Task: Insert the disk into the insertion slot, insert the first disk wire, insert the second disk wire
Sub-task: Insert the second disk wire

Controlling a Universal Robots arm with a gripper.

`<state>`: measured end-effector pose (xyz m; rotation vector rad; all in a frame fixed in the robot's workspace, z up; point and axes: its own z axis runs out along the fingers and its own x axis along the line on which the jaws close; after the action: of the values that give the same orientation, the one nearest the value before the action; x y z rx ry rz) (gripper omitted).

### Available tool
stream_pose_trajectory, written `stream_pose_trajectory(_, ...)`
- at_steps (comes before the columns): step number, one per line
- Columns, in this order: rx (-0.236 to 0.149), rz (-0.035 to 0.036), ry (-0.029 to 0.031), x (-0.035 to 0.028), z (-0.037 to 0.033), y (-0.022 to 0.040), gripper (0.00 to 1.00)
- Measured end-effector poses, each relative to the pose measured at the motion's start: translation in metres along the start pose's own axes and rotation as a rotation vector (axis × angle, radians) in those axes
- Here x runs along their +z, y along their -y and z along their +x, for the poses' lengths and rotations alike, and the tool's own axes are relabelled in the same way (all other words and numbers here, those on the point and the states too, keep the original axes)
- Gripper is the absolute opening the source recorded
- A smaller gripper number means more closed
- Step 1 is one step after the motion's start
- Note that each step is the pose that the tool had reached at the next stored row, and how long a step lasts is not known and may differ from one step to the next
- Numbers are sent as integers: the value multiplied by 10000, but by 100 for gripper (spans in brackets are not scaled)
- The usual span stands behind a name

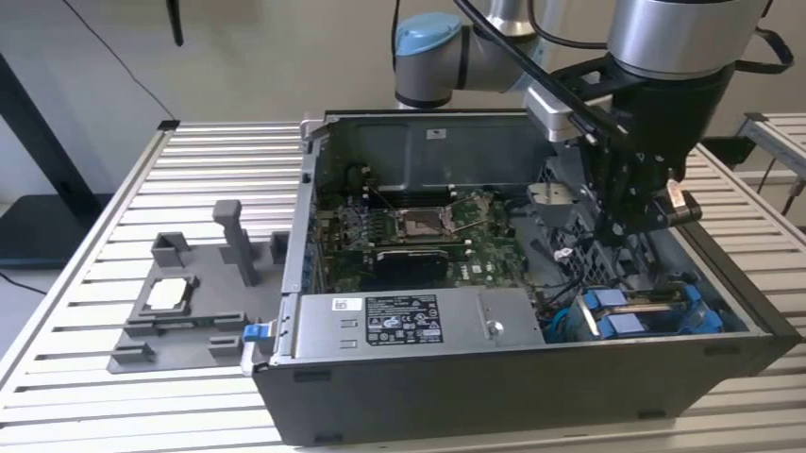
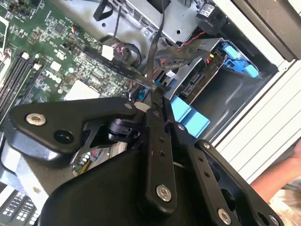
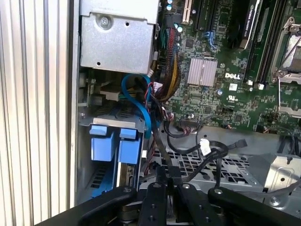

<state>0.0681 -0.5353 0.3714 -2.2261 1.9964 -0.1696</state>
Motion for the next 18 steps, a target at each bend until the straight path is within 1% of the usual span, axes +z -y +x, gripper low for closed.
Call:
stream_pose_trajectory(5,4,2,4,3,6,-2,14)
stream_pose_trajectory(6,3,1,3,2,6,-2,11)
stream_pose_trajectory(7,3,0,3,1,6,-2,11)
stream_pose_trajectory(8,1,-1,-3,1,6,-2,11)
stream_pose_trajectory(9,-3,-4,-26,1,6,-2,12)
stream_pose_trajectory(10,-14,-10,-80,0,6,-1,18)
stream_pose_trajectory(11,-27,-17,-151,1,6,-2,24)
stream_pose_trajectory(13,-54,-33,-303,5,3,-3,24)
stream_pose_trajectory(14,-68,-40,-377,7,1,-4,31)
stream_pose_trajectory(16,-103,-48,-571,17,-8,-6,31)
stream_pose_trajectory(17,-116,-37,-639,25,-16,-6,31)
stream_pose_trajectory(18,-123,-24,-679,32,-22,-6,31)
